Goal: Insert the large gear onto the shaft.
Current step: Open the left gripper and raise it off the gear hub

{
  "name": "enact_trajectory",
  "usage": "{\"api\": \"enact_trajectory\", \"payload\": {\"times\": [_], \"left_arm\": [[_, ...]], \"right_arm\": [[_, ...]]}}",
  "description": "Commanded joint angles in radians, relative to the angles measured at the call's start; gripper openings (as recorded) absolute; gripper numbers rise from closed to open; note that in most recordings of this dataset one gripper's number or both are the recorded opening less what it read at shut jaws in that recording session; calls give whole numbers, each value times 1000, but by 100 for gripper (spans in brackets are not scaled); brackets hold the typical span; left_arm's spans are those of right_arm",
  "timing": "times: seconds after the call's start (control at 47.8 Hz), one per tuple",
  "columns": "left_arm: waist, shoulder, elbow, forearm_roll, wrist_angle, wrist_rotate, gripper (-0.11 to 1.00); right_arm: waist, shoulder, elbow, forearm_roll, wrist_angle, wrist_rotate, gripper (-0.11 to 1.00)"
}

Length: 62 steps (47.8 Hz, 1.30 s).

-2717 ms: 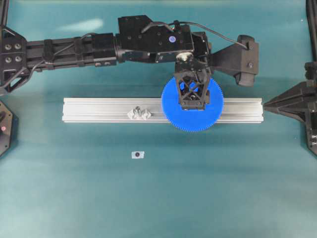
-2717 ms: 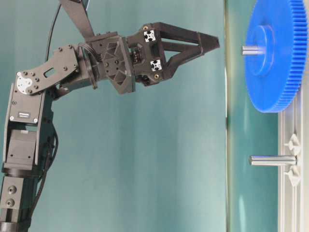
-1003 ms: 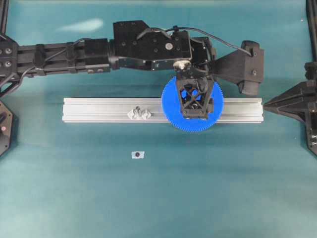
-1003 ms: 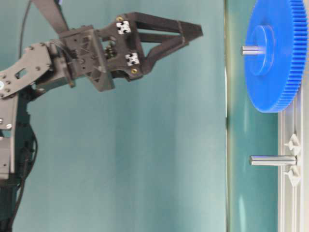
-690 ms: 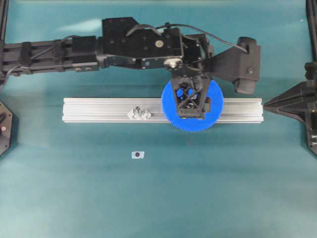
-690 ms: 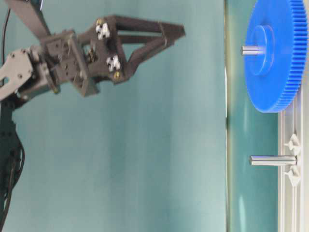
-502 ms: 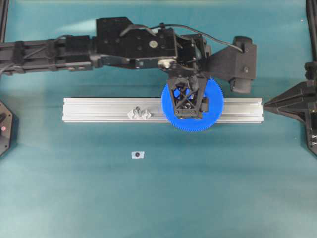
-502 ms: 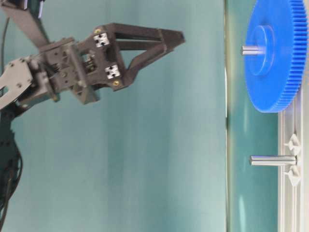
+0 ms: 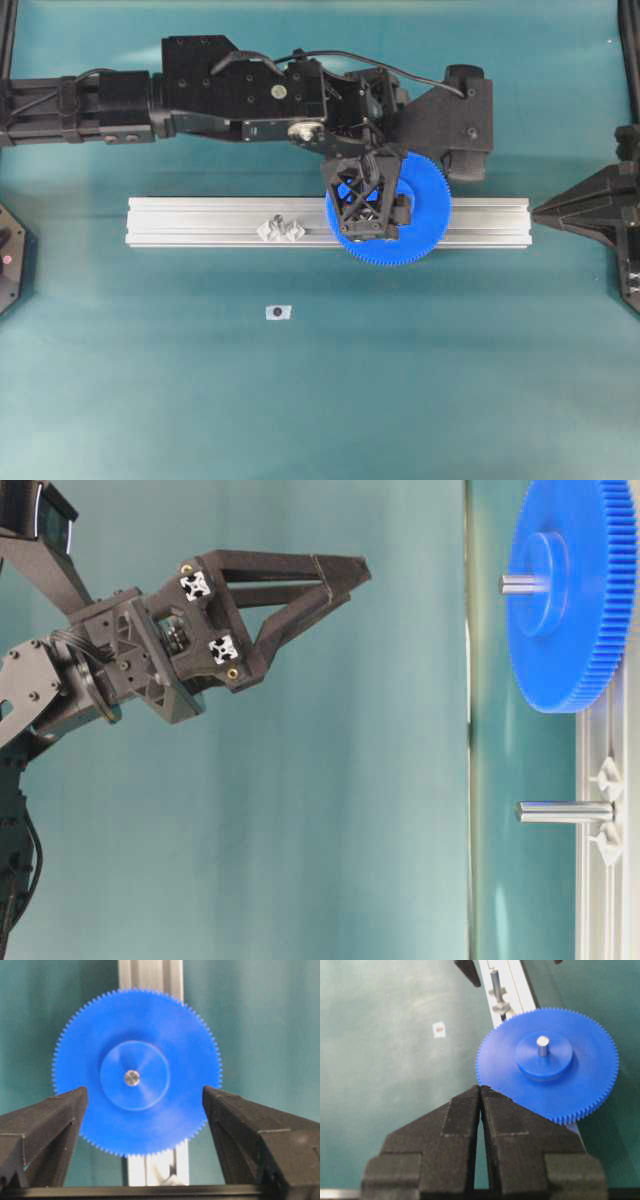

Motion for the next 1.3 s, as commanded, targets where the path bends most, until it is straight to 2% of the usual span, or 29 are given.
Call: {"api": "enact_trajectory", "payload": {"times": [0.0, 0.648, 0.794, 1.275], "left_arm": [[-2, -46, -6, 0, -23, -3, 89], [5, -57, 8, 0, -21, -9, 89], [9, -74, 37, 0, -37, -23, 89], [3, -74, 43, 0, -91, -31, 89]], "right_arm": [[-2, 6, -11, -3, -8, 12, 11], [-2, 6, -9, -2, -9, 12, 11], [-2, 6, -11, -3, -11, 12, 11], [-2, 6, -9, -3, -8, 12, 11]]}}
